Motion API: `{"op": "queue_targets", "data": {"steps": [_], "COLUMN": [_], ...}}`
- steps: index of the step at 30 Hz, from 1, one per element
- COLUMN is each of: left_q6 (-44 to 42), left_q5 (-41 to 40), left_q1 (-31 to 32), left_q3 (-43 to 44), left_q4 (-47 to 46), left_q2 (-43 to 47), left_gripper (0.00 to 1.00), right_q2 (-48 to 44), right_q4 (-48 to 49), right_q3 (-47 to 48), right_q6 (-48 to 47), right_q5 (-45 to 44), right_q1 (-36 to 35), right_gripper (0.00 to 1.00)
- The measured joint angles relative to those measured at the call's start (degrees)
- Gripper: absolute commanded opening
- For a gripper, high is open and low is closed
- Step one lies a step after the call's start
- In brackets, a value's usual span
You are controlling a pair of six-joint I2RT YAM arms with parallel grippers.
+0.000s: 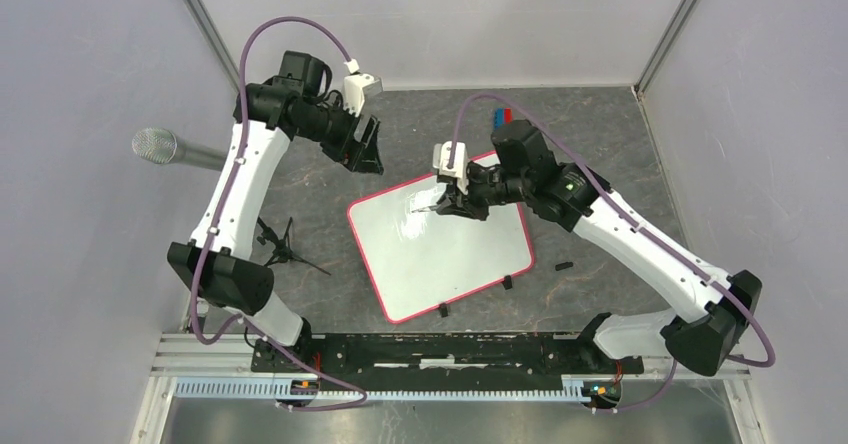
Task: Write a sentence on the whiteboard
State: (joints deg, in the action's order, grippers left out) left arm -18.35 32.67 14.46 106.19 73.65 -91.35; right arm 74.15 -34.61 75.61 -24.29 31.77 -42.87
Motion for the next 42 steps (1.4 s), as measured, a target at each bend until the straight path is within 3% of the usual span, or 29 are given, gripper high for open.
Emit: {"op": "queue_targets", "data": {"steps": [12, 25, 37, 42], "left_q6": [-0.04, -0.09, -0.24, -0.46], "left_q5": [10.19, 14.36, 12.68, 14.43], "left_q1": [-0.04, 6.69, 12.63, 14.36], "left_q3": [1.11, 2.64, 4.33, 5.44], "left_q4": [1.7, 2.64, 2.54, 2.62], "left_q2": [-6.45, -14.88, -19.41, -20.06], "left_gripper": [0.64, 0.56, 0.12, 0.05], "right_q2": [3.52, 0.81, 0.52, 0.52], "right_q4": [-0.63, -4.15, -6.58, -6.69], "right_q3": [3.1, 3.19, 3.17, 3.17], "right_q6": [-0.96, -2.21, -2.62, -2.62], "right_q5": [-0.5, -0.31, -0.07, 0.66], "right_q1": [-4.11, -4.13, -4.13, -4.13], "right_gripper": [0.0, 0.0, 0.0, 0.0]}}
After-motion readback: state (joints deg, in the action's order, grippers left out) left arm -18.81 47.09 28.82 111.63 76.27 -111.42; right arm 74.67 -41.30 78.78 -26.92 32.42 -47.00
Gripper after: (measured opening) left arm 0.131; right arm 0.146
